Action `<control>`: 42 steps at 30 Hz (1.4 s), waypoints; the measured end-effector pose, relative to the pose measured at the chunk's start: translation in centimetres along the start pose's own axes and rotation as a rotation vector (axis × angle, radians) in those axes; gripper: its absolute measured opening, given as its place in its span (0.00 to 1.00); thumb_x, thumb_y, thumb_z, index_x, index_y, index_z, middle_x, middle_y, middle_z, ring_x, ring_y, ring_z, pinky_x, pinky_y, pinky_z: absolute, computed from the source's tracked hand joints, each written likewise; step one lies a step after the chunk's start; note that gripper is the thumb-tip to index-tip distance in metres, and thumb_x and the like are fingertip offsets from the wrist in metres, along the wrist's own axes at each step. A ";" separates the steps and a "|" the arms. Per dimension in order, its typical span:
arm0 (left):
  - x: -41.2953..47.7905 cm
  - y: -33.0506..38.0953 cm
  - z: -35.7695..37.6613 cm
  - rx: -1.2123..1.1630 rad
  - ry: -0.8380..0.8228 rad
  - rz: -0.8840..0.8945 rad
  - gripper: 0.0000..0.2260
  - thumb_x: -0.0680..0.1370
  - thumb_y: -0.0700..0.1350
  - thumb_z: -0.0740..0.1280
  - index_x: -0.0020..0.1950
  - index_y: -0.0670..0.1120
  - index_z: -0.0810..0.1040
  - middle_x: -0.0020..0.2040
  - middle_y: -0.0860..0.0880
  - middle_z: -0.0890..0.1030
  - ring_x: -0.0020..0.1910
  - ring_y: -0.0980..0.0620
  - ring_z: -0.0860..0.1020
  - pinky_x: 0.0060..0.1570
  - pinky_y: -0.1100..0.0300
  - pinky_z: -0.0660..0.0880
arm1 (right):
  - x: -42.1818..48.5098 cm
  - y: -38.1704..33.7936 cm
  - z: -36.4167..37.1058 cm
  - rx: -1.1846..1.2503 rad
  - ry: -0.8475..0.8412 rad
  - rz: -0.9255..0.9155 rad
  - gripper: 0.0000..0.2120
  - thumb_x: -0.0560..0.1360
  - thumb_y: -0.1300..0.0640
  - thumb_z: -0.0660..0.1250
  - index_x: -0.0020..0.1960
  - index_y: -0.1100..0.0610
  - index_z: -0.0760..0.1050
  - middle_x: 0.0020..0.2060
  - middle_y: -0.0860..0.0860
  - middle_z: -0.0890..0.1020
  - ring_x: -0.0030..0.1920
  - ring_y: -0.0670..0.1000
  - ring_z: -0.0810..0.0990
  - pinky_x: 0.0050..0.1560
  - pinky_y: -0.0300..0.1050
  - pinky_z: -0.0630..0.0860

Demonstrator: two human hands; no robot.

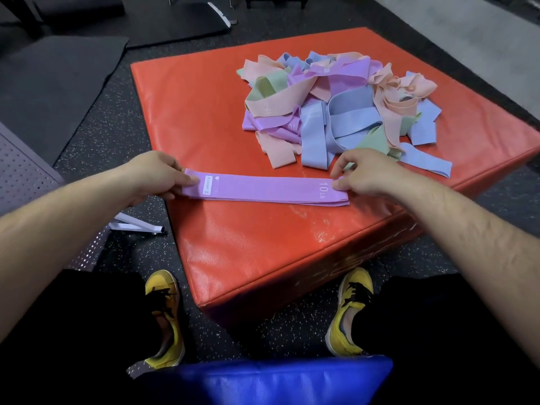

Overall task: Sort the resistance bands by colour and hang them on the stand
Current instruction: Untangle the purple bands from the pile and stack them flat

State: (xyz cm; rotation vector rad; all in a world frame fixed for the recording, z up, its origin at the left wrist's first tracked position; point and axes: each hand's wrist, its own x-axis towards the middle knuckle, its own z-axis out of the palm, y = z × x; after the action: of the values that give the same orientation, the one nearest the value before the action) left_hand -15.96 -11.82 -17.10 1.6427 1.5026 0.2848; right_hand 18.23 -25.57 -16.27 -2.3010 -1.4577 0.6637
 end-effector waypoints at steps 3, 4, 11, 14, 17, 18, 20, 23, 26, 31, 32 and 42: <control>-0.1 -0.4 0.5 0.031 0.038 0.020 0.09 0.75 0.42 0.75 0.44 0.40 0.77 0.35 0.44 0.79 0.30 0.50 0.75 0.26 0.67 0.75 | 0.0 -0.1 0.6 -0.057 0.000 -0.016 0.07 0.70 0.61 0.76 0.40 0.51 0.80 0.35 0.44 0.78 0.35 0.48 0.77 0.38 0.41 0.71; -0.1 -0.5 0.6 0.042 0.052 0.029 0.09 0.75 0.43 0.75 0.44 0.41 0.77 0.34 0.45 0.79 0.30 0.50 0.75 0.29 0.65 0.77 | 0.0 -0.2 0.7 -0.071 0.003 -0.021 0.08 0.70 0.61 0.75 0.39 0.50 0.79 0.34 0.44 0.78 0.35 0.47 0.77 0.38 0.41 0.71; -0.5 -0.9 1.2 0.191 0.166 0.164 0.13 0.73 0.47 0.76 0.46 0.46 0.72 0.36 0.42 0.80 0.28 0.46 0.77 0.35 0.52 0.77 | -0.4 0.0 1.4 -0.112 0.019 -0.050 0.07 0.70 0.62 0.74 0.37 0.52 0.81 0.30 0.44 0.79 0.32 0.43 0.76 0.34 0.38 0.69; -0.5 -0.8 1.3 0.297 0.160 0.207 0.10 0.75 0.47 0.75 0.44 0.47 0.75 0.36 0.44 0.79 0.28 0.47 0.77 0.37 0.49 0.79 | -0.8 -0.2 1.3 -0.156 0.039 -0.097 0.03 0.71 0.60 0.74 0.41 0.54 0.83 0.31 0.42 0.76 0.33 0.41 0.73 0.34 0.37 0.66; -0.6 -0.5 1.2 0.390 0.152 0.212 0.08 0.74 0.48 0.74 0.42 0.48 0.77 0.37 0.47 0.79 0.33 0.48 0.77 0.35 0.54 0.75 | -1.0 -0.1 1.2 -0.194 0.038 -0.125 0.02 0.72 0.59 0.73 0.42 0.53 0.83 0.31 0.42 0.76 0.34 0.40 0.72 0.35 0.36 0.65; -0.6 -0.2 1.1 0.416 0.157 0.213 0.08 0.74 0.48 0.74 0.42 0.48 0.77 0.37 0.48 0.79 0.35 0.49 0.77 0.33 0.56 0.72 | -1.0 -0.2 1.1 -0.197 0.043 -0.128 0.01 0.71 0.58 0.73 0.41 0.53 0.83 0.31 0.42 0.76 0.34 0.40 0.72 0.35 0.37 0.65; -0.7 0.5 0.9 0.442 0.169 0.212 0.07 0.74 0.48 0.73 0.41 0.47 0.78 0.35 0.49 0.79 0.36 0.48 0.77 0.31 0.59 0.67 | -0.9 -0.5 0.7 -0.180 0.062 -0.134 0.01 0.72 0.56 0.73 0.42 0.52 0.83 0.32 0.44 0.77 0.34 0.41 0.73 0.34 0.36 0.66; -0.4 2.3 0.9 0.430 0.195 0.252 0.07 0.75 0.48 0.71 0.43 0.45 0.79 0.33 0.49 0.78 0.33 0.51 0.75 0.30 0.59 0.66 | -0.3 -1.9 -0.3 -0.131 0.106 -0.154 0.03 0.73 0.53 0.71 0.43 0.52 0.82 0.33 0.44 0.76 0.36 0.46 0.74 0.33 0.35 0.65; 1.1 4.9 1.9 0.352 0.211 0.352 0.06 0.76 0.47 0.71 0.43 0.45 0.79 0.34 0.50 0.78 0.32 0.52 0.74 0.31 0.59 0.66 | 0.7 -3.8 -0.8 -0.103 0.163 -0.192 0.04 0.75 0.53 0.69 0.46 0.51 0.81 0.38 0.46 0.79 0.41 0.49 0.76 0.35 0.40 0.66; 4.7 9.0 5.4 0.364 0.188 0.648 0.02 0.76 0.42 0.70 0.46 0.44 0.81 0.42 0.49 0.77 0.44 0.48 0.74 0.43 0.58 0.67 | 4.2 -6.6 0.7 -0.207 0.148 -0.262 0.06 0.77 0.53 0.66 0.51 0.50 0.81 0.52 0.52 0.80 0.54 0.54 0.78 0.53 0.46 0.73; 5.5 9.5 6.0 0.412 0.182 0.708 0.04 0.75 0.42 0.70 0.48 0.44 0.81 0.45 0.48 0.77 0.46 0.47 0.74 0.46 0.58 0.68 | 5.0 -7.0 1.1 -0.240 0.144 -0.269 0.09 0.77 0.53 0.65 0.55 0.50 0.80 0.57 0.54 0.77 0.59 0.57 0.75 0.58 0.48 0.73; 9.4 12.7 8.6 0.578 0.177 0.767 0.16 0.76 0.47 0.69 0.63 0.48 0.79 0.64 0.49 0.76 0.66 0.46 0.71 0.55 0.55 0.68 | 10.3 -9.0 1.6 -0.368 0.132 -0.048 0.15 0.76 0.50 0.63 0.59 0.58 0.74 0.63 0.53 0.74 0.67 0.60 0.63 0.58 0.49 0.65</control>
State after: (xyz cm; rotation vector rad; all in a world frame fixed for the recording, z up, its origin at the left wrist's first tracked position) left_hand 0.96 -5.77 -16.76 2.6958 1.0558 0.4401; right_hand 14.38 -12.36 -15.09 -2.5100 -1.6788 0.2369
